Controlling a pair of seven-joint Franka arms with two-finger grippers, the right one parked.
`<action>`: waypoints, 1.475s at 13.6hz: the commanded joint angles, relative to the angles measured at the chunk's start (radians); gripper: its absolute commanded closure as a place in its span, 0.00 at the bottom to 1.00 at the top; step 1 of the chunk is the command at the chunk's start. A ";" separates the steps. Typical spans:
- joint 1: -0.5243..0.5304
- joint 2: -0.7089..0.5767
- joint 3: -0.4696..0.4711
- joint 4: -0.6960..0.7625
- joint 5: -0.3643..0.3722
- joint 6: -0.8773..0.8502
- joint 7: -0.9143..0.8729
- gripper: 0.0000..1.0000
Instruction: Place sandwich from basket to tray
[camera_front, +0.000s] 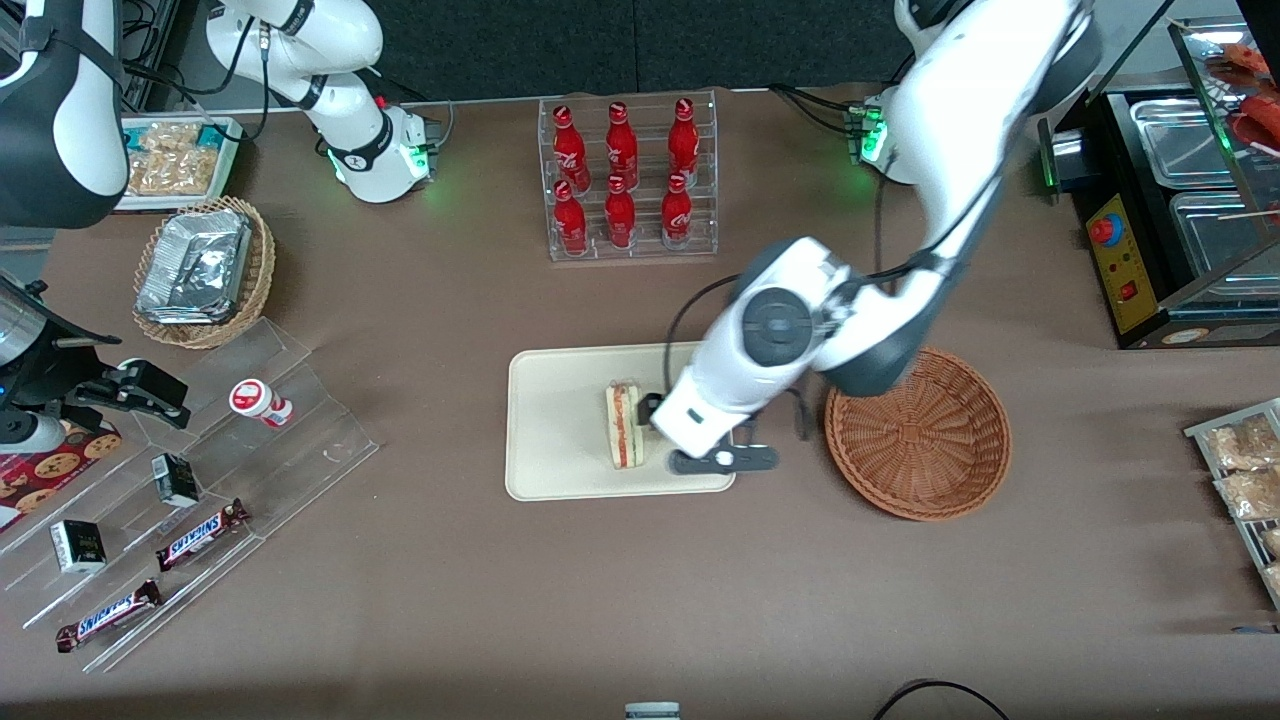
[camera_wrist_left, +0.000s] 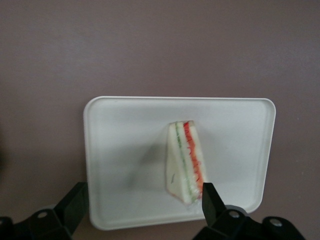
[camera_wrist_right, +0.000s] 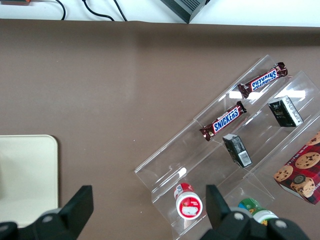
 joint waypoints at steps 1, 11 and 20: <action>0.144 -0.178 -0.007 -0.216 -0.075 -0.023 0.152 0.00; 0.561 -0.654 0.002 -0.459 -0.179 -0.367 0.560 0.00; 0.576 -0.694 0.051 -0.236 -0.121 -0.605 0.558 0.00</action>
